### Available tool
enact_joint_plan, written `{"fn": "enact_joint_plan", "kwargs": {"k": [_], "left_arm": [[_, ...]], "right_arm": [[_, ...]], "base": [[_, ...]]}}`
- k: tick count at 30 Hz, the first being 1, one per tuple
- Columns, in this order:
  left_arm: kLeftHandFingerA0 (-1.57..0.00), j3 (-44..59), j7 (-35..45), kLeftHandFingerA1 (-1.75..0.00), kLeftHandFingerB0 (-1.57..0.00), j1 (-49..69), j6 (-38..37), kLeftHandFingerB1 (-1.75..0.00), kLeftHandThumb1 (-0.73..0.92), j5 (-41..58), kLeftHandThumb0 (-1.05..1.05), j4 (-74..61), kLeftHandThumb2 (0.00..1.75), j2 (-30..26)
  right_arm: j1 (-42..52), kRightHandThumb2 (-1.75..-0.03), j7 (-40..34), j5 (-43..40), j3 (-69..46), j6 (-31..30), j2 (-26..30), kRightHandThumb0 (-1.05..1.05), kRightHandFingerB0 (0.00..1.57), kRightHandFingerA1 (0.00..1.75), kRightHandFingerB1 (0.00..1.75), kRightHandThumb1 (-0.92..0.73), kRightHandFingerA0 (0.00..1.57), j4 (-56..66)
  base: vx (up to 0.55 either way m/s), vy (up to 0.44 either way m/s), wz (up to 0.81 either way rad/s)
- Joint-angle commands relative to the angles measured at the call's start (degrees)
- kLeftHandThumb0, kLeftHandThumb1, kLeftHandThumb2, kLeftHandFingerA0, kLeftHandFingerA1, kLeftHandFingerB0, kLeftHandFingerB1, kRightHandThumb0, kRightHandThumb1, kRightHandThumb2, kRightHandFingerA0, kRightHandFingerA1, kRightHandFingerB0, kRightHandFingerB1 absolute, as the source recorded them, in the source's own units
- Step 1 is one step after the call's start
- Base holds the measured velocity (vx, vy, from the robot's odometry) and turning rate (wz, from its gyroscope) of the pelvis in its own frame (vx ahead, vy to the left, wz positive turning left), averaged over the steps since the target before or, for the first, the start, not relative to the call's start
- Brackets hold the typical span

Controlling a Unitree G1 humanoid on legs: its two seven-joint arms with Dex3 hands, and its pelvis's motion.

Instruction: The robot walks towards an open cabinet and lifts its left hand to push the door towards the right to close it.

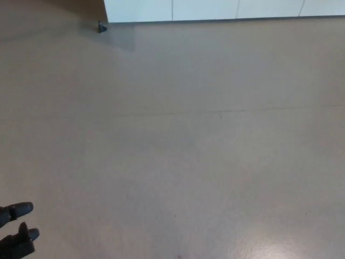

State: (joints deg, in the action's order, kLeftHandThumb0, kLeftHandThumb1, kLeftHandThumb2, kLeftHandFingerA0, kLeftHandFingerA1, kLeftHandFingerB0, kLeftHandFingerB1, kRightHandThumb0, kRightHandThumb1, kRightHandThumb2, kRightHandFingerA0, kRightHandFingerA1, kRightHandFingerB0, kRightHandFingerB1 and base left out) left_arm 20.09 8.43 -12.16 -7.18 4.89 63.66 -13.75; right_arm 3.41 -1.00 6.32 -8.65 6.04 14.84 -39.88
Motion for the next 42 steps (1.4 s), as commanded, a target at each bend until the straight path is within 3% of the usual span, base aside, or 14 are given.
{"fn": "enact_joint_plan", "kwargs": {"k": [1, 4, 5, 6, 7, 10, 11, 28, 29, 35, 39, 42], "left_arm": [[-0.53, 0.7, 1.2, -0.67, -0.48, -1.1, -2.9, -0.86, 0.40, 2.0, -0.21, 1.7, 1.36, -0.4], [-0.50, 1.0, 2.3, -0.67, -0.46, -1.2, -2.8, -0.87, 0.41, 2.7, -0.21, 1.8, 1.39, -0.5], [-0.51, 1.1, 2.4, -0.59, -0.42, -1.3, -2.8, -1.04, 0.05, 2.8, -0.27, 1.8, 1.73, -0.5], [-0.51, 1.1, 2.4, -0.59, -0.42, -1.5, -2.7, -1.04, 0.05, 2.9, -0.27, 1.9, 1.73, -0.5], [-0.52, 1.3, 2.1, -0.67, -0.50, -1.6, -3.0, -0.87, 0.41, 2.9, -0.31, 2.2, 1.35, -0.4], [-0.51, 1.2, 2.0, -0.67, -0.49, -1.6, -3.3, -0.87, 0.41, 2.8, -0.32, 2.1, 1.36, -0.4], [-0.52, 1.1, 2.1, -0.60, -0.43, -1.5, -3.5, -0.99, 0.09, 2.7, -0.37, 2.2, 1.63, -0.5], [-0.51, -0.4, 1.8, -0.60, -0.44, -2.3, -4.0, -0.96, 0.14, 2.4, -0.40, 2.1, 1.61, -1.0], [-0.55, -0.5, 1.5, -0.59, -0.47, -2.3, -3.9, -1.07, 0.11, 2.3, -0.38, 2.1, 1.61, -0.9], [-0.52, -1.1, 1.1, -0.60, -0.45, -4.6, -3.8, -0.97, 0.09, 2.3, -0.35, 2.4, 1.65, -1.2], [-0.54, -1.3, 1.2, -0.61, -0.49, -5.3, -4.0, -1.10, 0.12, 2.4, -0.39, 2.8, 1.62, -1.3], [-0.55, -1.5, 1.1, -0.62, -0.49, -5.4, -4.1, -1.05, 0.10, 2.3, -0.34, 2.8, 1.69, -1.3]], "right_arm": [[0.0, -0.60, -1.2, -0.8, -0.8, 1.6, 0.8, -0.24, 0.38, 0.53, 0.40, -0.71, 0.58, 0.2], [0.2, -0.61, -1.2, -0.7, -0.8, 1.6, 0.8, -0.24, 0.38, 0.52, 0.40, -0.73, 0.58, 0.3], [0.2, -0.61, -1.2, -0.7, -0.8, 1.4, 0.7, -0.24, 0.38, 0.52, 0.40, -0.72, 0.58, 0.5], [0.3, -0.61, -1.3, -0.7, -0.8, 1.2, 0.7, -0.24, 0.38, 0.52, 0.40, -0.72, 0.58, 0.6], [0.2, -0.61, -1.2, -0.8, -0.9, 1.5, 0.7, -0.23, 0.38, 0.53, 0.40, -0.73, 0.58, 0.3], [0.1, -0.61, -1.3, -0.6, -0.7, 1.5, 0.8, -0.23, 0.38, 0.52, 0.40, -0.73, 0.58, 0.1], [0.2, -0.61, -1.4, -0.5, -0.6, 1.6, 0.8, -0.23, 0.38, 0.52, 0.40, -0.73, 0.58, 0.2], [-0.4, -0.61, -1.2, -0.7, -0.2, 1.3, 1.0, -0.24, 0.38, 0.53, 0.40, -0.72, 0.58, 0.3], [-0.4, -0.61, -1.2, -0.6, -0.2, 1.4, 1.1, -0.24, 0.38, 0.52, 0.40, -0.72, 0.57, 0.2], [-2.6, -0.61, -1.3, -1.1, -0.6, 1.6, 1.1, -0.25, 0.40, 0.54, 0.41, -0.71, 0.59, -0.7], [-2.8, -0.61, -1.0, -0.8, -0.4, 1.7, 1.4, -0.26, 0.39, 0.53, 0.40, -0.72, 0.59, -0.4], [-3.0, -0.61, -1.0, -0.6, -0.2, 1.5, 1.6, -0.24, 0.39, 0.54, 0.40, -0.73, 0.59, -0.3]], "base": [[0.07, -0.065, 0.17], [0.07, -0.135, 0.28], [0.40, -0.020, 0.10], [0.41, 0.013, 0.14], [0.42, 0.020, 0.04], [0.25, -0.165, -0.08], [0.21, -0.101, -0.01], [0.32, 0.090, -0.04], [0.30, -0.022, 0.12], [0.35, -0.156, 0.20], [0.48, -0.212, 0.46], [0.50, -0.191, 0.09]]}}
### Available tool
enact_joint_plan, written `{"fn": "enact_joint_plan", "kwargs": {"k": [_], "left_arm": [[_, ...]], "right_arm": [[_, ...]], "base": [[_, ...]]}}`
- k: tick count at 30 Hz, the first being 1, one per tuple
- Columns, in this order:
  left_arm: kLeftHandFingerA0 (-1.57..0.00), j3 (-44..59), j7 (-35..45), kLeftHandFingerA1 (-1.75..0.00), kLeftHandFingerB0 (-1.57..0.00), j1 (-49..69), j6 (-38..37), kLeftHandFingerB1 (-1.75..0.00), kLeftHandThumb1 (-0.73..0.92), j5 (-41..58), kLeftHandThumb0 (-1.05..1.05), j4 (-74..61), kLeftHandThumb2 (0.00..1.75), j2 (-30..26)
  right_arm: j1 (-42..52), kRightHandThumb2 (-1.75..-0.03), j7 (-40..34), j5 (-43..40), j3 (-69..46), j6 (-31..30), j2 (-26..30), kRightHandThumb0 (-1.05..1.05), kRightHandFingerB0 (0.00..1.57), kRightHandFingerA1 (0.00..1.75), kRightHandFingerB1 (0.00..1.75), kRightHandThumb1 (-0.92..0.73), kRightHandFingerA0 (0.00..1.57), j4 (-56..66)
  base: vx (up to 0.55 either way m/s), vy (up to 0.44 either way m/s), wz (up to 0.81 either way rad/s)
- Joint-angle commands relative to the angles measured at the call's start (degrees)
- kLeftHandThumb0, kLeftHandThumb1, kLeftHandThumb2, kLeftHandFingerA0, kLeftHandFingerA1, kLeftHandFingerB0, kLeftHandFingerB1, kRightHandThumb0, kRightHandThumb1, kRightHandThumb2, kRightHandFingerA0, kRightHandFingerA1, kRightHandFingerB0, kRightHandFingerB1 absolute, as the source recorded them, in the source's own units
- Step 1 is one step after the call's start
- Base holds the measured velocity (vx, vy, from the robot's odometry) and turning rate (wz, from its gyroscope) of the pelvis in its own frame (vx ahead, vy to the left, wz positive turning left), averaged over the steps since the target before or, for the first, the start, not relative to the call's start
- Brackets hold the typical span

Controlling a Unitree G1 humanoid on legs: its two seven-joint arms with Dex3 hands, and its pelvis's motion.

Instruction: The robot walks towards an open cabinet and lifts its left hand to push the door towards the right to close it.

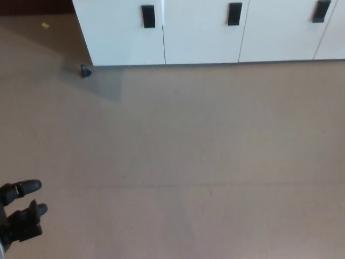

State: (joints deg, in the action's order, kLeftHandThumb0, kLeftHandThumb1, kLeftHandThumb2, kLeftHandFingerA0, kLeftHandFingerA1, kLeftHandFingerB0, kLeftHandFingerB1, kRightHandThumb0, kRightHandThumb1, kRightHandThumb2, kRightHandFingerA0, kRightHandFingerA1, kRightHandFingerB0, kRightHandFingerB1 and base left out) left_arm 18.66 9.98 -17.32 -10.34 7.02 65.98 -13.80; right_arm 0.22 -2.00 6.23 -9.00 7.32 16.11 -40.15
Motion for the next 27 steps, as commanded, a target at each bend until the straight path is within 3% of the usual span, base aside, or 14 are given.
{"fn": "enact_joint_plan", "kwargs": {"k": [1, 9, 10, 12, 13, 16, 17, 19, 20, 23, 27], "left_arm": [[-0.54, -0.2, -0.5, -0.61, -0.47, -0.5, -0.8, -1.02, 0.13, 0.1, -0.35, 0.4, 1.66, -1.3], [-0.54, -0.2, -0.3, -0.63, -0.45, -0.4, -0.7, -1.05, 0.07, 0.5, -0.28, 0.4, 1.75, -1.3], [-0.52, -0.3, -0.1, -0.68, -0.47, -0.1, -0.9, -0.88, 0.43, 0.4, -0.25, 0.4, 1.41, -1.3], [-0.52, -0.3, 0.1, -0.68, -0.47, 0.2, -1.1, -0.88, 0.43, 0.5, -0.25, 0.3, 1.41, -1.2], [-0.51, -0.3, 0.3, -0.61, -0.43, 0.4, -1.2, -1.03, 0.08, 0.6, -0.32, 0.5, 1.75, -1.2], [-0.49, -0.6, 0.6, -0.60, -0.43, 0.7, -1.7, -1.04, 0.09, 0.2, -0.32, 0.6, 1.75, -1.3], [-0.50, -1.0, 0.4, -0.65, -0.49, 0.8, -2.0, -0.90, 0.46, -0.2, -0.29, 0.7, 1.44, -1.5], [-0.51, -1.0, -0.1, -0.66, -0.51, 0.6, -1.6, -0.90, 0.45, -0.2, -0.28, 0.7, 1.42, -1.5], [-0.51, -1.1, 0.3, -0.59, -0.43, 0.7, -1.8, -1.02, 0.06, -0.1, -0.29, 0.7, 1.75, -1.6], [-0.50, -0.9, 0.7, -0.59, -0.50, 0.4, -1.4, -1.06, 0.09, 0.5, -0.35, 0.8, 1.73, -1.6], [-0.49, -1.4, 0.9, -0.58, -0.43, 0.3, -1.9, -1.01, 0.05, 0.0, -0.26, 0.9, 1.75, -1.8]], "right_arm": [[-0.1, -0.61, 0.0, -0.5, 0.1, 0.3, 0.3, -0.24, 0.39, 0.53, 0.41, -0.73, 0.59, -0.2], [0.3, -0.61, 0.1, -0.8, 0.0, 0.7, 0.3, -0.25, 0.40, 0.54, 0.40, -0.72, 0.60, -0.6], [0.5, -0.60, 0.2, -0.9, -0.1, 0.6, 0.3, -0.26, 0.40, 0.55, 0.41, -0.72, 0.61, -0.7], [0.8, -0.60, 0.2, -0.9, -0.1, 0.7, 0.2, -0.26, 0.40, 0.55, 0.41, -0.72, 0.61, -0.8], [1.0, -0.61, 0.1, -0.8, 0.0, 0.6, 0.2, -0.27, 0.40, 0.53, 0.40, -0.72, 0.60, -0.6], [1.5, -0.61, 0.1, -0.7, 0.1, 0.4, 0.2, -0.27, 0.40, 0.53, 0.40, -0.71, 0.60, -0.3], [1.5, -0.60, 0.2, -0.8, 0.0, 0.0, 0.1, -0.26, 0.39, 0.54, 0.40, -0.71, 0.60, -0.1], [1.5, -0.60, 0.1, -0.9, 0.0, 0.0, -0.1, -0.26, 0.40, 0.54, 0.40, -0.71, 0.60, -0.1], [1.5, -0.60, 0.1, -0.9, 0.0, 0.6, -0.1, -0.25, 0.40, 0.55, 0.41, -0.71, 0.61, -0.7], [1.7, -0.61, 0.2, -1.0, 0.0, 0.8, -0.1, -0.27, 0.40, 0.55, 0.41, -0.71, 0.60, -0.4], [1.7, -0.61, 0.0, -1.1, -0.1, 1.0, -0.4, -0.27, 0.41, 0.55, 0.41, -0.71, 0.61, -0.8]], "base": [[0.39, -0.141, -0.02], [0.40, -0.060, -0.15], [0.56, 0.064, -1.27], [0.50, 0.052, -0.78], [0.48, 0.075, -0.11], [0.47, 0.068, -0.04], [0.45, 0.050, 0.03], [0.45, 0.027, 0.14], [0.45, 0.015, 0.16], [0.46, -0.002, 0.32], [0.45, -0.430, 0.86]]}}
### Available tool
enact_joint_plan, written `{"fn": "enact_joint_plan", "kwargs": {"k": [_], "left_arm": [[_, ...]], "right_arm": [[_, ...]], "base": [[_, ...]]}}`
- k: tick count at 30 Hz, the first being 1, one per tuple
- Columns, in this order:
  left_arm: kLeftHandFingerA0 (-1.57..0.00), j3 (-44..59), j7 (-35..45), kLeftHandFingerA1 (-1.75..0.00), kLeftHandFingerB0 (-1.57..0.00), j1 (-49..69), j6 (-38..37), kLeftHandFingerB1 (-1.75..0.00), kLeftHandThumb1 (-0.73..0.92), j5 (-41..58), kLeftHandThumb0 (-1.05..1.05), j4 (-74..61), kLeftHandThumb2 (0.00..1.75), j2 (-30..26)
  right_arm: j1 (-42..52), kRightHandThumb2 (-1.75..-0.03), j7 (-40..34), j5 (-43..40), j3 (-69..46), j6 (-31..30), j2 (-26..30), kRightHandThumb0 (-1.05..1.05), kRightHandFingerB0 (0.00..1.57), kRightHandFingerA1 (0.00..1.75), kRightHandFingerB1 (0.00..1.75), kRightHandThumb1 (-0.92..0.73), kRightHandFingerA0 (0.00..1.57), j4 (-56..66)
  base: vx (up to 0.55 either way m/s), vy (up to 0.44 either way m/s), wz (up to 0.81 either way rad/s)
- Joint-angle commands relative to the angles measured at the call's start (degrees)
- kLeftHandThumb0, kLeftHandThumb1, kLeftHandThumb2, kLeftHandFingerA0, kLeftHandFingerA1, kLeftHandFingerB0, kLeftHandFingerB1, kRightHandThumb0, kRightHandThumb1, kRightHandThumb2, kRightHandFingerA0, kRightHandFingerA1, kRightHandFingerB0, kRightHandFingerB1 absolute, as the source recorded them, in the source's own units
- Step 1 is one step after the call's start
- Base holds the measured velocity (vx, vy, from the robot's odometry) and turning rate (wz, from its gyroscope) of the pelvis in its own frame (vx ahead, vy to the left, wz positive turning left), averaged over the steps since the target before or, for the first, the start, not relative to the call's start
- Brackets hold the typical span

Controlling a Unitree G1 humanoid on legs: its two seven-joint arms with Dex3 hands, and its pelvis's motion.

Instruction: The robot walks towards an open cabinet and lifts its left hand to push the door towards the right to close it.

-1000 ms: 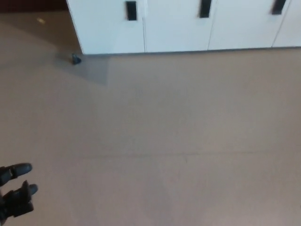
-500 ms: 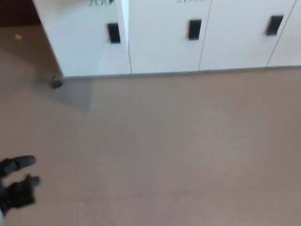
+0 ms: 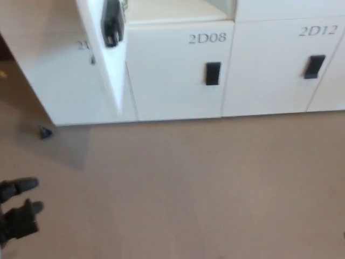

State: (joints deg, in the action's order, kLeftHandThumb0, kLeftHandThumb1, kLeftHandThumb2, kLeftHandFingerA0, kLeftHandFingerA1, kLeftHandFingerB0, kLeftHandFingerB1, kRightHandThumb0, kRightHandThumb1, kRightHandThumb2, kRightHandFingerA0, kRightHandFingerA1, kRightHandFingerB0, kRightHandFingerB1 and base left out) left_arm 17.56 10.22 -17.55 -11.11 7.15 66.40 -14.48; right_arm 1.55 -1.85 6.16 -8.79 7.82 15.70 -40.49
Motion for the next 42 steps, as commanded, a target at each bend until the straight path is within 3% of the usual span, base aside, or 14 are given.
{"fn": "enact_joint_plan", "kwargs": {"k": [1, 4, 5, 7, 8, 9, 16, 17, 30, 31, 36, 39, 40, 42], "left_arm": [[-0.49, -0.5, 0.7, -0.58, -0.43, 0.6, -1.3, -1.01, 0.05, -0.2, -0.26, 0.5, 1.75, -1.1], [-0.51, -0.4, 0.5, -0.57, -0.44, 0.5, -1.0, -1.01, 0.06, 0.0, -0.21, 0.6, 1.75, -1.0], [-0.51, -0.5, 0.0, -0.66, -0.47, 0.5, -0.6, -0.87, 0.43, 0.0, -0.14, 0.5, 1.44, -0.8], [-0.51, -0.3, 0.0, -0.66, -0.47, 0.4, -0.3, -0.87, 0.43, 0.2, -0.14, 0.5, 1.44, -0.7], [-0.50, -0.5, 0.2, -0.59, -0.43, 0.5, -0.5, -1.02, 0.10, 0.1, -0.16, 0.6, 1.75, -0.8], [-0.51, -0.7, 0.5, -0.61, -0.42, 0.7, -0.6, -0.98, 0.14, -0.1, -0.37, 0.6, 1.65, -0.9], [-0.52, 0.2, 0.3, -0.64, -0.42, 0.9, -0.2, -1.02, 0.19, 1.1, -0.53, 0.8, 1.49, -0.7], [-0.48, 0.2, 0.3, -0.67, -0.44, 0.9, -0.1, -0.89, 0.32, 1.1, -0.64, 0.7, 1.30, -0.7], [-0.48, 0.8, 0.0, -0.66, -0.44, -0.3, 0.7, -0.89, 0.37, 1.5, -0.64, 0.7, 1.33, -0.9], [-0.52, 0.8, -0.2, -0.62, -0.35, -0.4, 0.7, -1.00, 0.32, 1.4, -0.62, 0.6, 1.48, -0.9], [-0.52, 0.7, -0.6, -0.63, -0.37, -0.8, 1.0, -1.01, 0.22, 1.1, -0.60, 0.3, 1.53, -1.1], [-0.54, 0.6, -0.9, -0.63, -0.38, -1.1, 1.2, -1.02, 0.20, 1.1, -0.63, 0.2, 1.54, -1.1], [-0.50, 0.6, -0.6, -0.66, -0.44, -1.2, 1.2, -0.90, 0.37, 1.2, -0.64, 0.1, 1.34, -1.1], [-0.50, 0.7, -0.1, -0.66, -0.44, -1.2, 1.2, -0.90, 0.37, 1.3, -0.64, 0.0, 1.34, -1.0]], "right_arm": [[0.4, -0.61, -0.2, -1.0, -0.4, 0.5, 0.0, -0.27, 0.41, 0.55, 0.41, -0.71, 0.61, -0.6], [0.8, -0.61, -0.2, -1.2, -0.5, 0.8, -0.1, -0.26, 0.40, 0.55, 0.41, -0.72, 0.59, -0.5], [1.2, -0.61, -0.1, -1.2, -0.5, 0.9, -0.2, -0.26, 0.40, 0.54, 0.41, -0.72, 0.59, -0.3], [1.4, -0.61, -0.1, -1.2, -0.5, 0.9, -0.2, -0.26, 0.40, 0.54, 0.41, -0.72, 0.59, -0.3], [1.4, -0.60, -0.2, -1.1, -0.4, 0.8, -0.2, -0.26, 0.40, 0.53, 0.41, -0.72, 0.58, -0.4], [1.7, -0.61, -0.4, -0.9, -0.3, 0.6, -0.3, -0.27, 0.39, 0.53, 0.40, -0.73, 0.58, -0.3], [2.8, -0.61, -0.1, -1.3, -0.6, 0.9, -0.6, -0.26, 0.38, 0.53, 0.40, -0.73, 0.59, -0.1], [3.0, -0.61, 0.0, -1.5, -0.8, 1.1, -0.7, -0.25, 0.39, 0.55, 0.40, -0.73, 0.59, -0.1], [4.3, -0.60, -0.3, -1.7, -1.0, 1.4, -0.9, -0.29, 0.40, 0.54, 0.40, -0.72, 0.61, 0.7], [4.5, -0.60, -0.2, -1.9, -1.1, 1.5, -1.0, -0.27, 0.39, 0.53, 0.40, -0.72, 0.59, 0.8], [4.8, -0.61, -0.4, -2.5, -1.5, 1.6, -1.4, -0.25, 0.39, 0.53, 0.40, -0.72, 0.59, 0.6], [4.9, -0.61, -0.7, -2.6, -1.4, 1.7, -1.5, -0.25, 0.39, 0.53, 0.40, -0.72, 0.58, 0.4], [4.8, -0.61, -0.7, -2.7, -1.5, 1.9, -1.5, -0.25, 0.38, 0.53, 0.40, -0.73, 0.58, 0.1], [4.8, -0.61, -0.7, -2.8, -1.5, 2.1, -1.5, -0.25, 0.38, 0.53, 0.40, -0.73, 0.58, -0.2]], "base": [[0.46, -0.265, 0.15], [0.43, -0.151, 0.07], [0.41, -0.112, 0.02], [0.41, -0.098, -0.12], [0.41, -0.088, -0.20], [0.41, -0.073, -0.23], [0.50, 0.097, -0.28], [0.52, 0.198, -0.10], [0.48, 0.145, 0.22], [0.48, 0.112, 0.05], [0.44, 0.128, 0.11], [0.39, 0.152, -0.14], [0.39, 0.158, -0.12], [0.37, 0.164, -0.14]]}}
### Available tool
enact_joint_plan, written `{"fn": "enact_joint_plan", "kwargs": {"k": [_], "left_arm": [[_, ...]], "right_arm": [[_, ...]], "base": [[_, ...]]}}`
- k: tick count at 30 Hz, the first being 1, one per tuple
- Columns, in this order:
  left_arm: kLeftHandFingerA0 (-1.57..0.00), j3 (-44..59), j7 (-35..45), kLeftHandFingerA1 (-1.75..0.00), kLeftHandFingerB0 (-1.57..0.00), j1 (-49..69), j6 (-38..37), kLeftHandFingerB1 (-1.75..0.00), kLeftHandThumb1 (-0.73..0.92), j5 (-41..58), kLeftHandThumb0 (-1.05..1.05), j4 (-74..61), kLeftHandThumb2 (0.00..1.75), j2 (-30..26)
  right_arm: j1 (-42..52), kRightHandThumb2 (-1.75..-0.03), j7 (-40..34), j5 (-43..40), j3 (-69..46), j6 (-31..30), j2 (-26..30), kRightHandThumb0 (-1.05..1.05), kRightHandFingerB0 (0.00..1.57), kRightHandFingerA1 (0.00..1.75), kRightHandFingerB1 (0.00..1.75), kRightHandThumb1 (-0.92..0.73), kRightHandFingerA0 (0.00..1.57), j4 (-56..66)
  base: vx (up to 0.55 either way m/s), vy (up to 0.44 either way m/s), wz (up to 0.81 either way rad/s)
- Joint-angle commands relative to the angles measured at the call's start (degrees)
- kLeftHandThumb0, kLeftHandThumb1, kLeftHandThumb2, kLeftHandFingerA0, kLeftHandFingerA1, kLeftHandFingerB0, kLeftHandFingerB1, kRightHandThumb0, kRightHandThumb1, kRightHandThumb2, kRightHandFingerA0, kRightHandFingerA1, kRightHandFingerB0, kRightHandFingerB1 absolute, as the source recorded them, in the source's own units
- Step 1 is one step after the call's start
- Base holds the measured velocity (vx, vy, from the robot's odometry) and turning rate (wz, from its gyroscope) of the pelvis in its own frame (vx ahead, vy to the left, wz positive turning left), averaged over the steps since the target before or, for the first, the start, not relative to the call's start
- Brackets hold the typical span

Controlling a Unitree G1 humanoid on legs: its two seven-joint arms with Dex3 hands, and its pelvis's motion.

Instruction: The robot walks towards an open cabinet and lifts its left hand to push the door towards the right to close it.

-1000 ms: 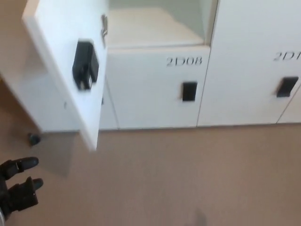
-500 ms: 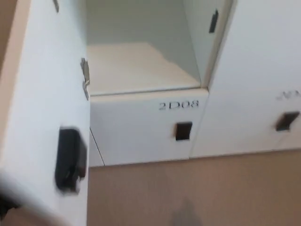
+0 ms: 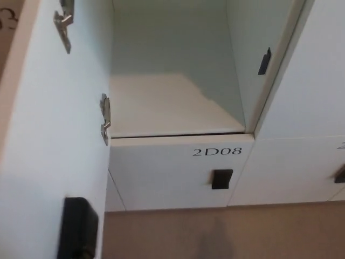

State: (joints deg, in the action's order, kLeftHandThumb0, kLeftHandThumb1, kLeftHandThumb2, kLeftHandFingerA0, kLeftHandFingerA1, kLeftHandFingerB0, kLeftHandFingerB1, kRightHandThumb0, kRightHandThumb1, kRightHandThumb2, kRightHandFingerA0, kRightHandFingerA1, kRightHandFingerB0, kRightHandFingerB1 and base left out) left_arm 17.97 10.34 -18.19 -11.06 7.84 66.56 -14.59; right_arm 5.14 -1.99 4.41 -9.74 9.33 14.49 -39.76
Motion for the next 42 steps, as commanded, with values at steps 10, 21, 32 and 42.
{"fn": "enact_joint_plan", "kwargs": {"k": [10, 21, 32, 42], "left_arm": [[-0.56, -0.3, -0.1, -0.68, -0.49, -1.3, 1.2, -0.92, 0.36, 0.4, -0.66, -1.6, 1.29, -0.1], [-0.53, -1.2, 0.1, -0.67, -0.52, 0.0, 1.4, -0.94, 0.35, 0.5, -0.66, -5.3, 1.25, 1.1], [-0.53, -1.2, -0.6, -0.67, -0.52, -0.3, 2.5, -0.93, 0.36, 0.9, -0.66, -6.2, 1.25, 1.4], [-0.24, -2.9, -5.3, -0.49, -0.01, 10.0, -1.6, -0.99, 0.90, 2.7, -0.99, -28.0, 0.69, 13.1]], "right_arm": [[1.2, -0.60, -0.5, -1.3, -0.9, 1.2, -0.4, -0.26, 0.39, 0.55, 0.41, -0.70, 0.60, -1.8], [1.3, -0.60, -0.5, -2.0, -1.4, 1.9, -1.0, -0.24, 0.40, 0.55, 0.41, -0.72, 0.59, -2.5], [1.0, -0.60, -0.5, -1.6, -1.2, 1.9, -0.8, -0.26, 0.42, 0.55, 0.41, -0.71, 0.60, -2.6], [2.0, -0.61, 0.1, -2.2, -1.8, 1.3, 0.0, -0.27, 0.42, 0.54, 0.42, -0.73, 0.58, -0.7]], "base": [[0.01, 0.193, 0.13], [0.03, -0.056, 0.05], [0.00, 0.000, 0.00], [0.00, -0.008, 0.00]]}}
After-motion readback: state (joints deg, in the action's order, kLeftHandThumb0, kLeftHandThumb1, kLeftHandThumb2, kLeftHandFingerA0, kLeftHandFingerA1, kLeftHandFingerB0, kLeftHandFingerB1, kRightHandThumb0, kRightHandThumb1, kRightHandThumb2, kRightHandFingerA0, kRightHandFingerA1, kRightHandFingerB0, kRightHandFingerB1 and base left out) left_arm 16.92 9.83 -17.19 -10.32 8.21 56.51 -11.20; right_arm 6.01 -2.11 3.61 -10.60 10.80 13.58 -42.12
